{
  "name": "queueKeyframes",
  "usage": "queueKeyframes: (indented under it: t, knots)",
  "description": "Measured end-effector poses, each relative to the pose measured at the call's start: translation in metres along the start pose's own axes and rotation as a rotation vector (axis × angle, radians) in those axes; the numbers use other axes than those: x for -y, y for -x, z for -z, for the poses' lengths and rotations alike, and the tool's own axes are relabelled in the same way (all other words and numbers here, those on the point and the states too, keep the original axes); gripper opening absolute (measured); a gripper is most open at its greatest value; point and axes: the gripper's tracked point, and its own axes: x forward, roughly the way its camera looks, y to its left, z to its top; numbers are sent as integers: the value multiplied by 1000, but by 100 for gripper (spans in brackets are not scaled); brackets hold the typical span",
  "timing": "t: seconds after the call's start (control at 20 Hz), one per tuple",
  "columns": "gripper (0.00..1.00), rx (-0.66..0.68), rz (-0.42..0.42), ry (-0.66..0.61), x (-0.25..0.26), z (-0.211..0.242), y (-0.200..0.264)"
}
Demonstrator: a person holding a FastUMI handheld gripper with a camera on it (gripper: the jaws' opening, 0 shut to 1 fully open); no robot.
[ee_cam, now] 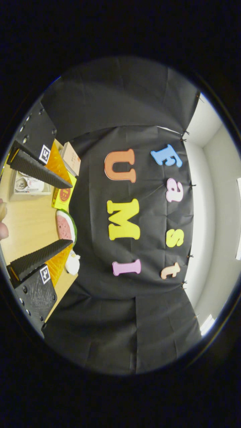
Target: Open the storage box then place both shoes into the box .Put the left shoe in first, then the right shoe, with the right side of both shoes facing outward in a uniform manner.
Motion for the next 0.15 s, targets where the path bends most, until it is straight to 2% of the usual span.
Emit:
queueKeyframes:
  t: [0.15]
  knots:
    - [95,-4,-15,-5,-3,-3,0]
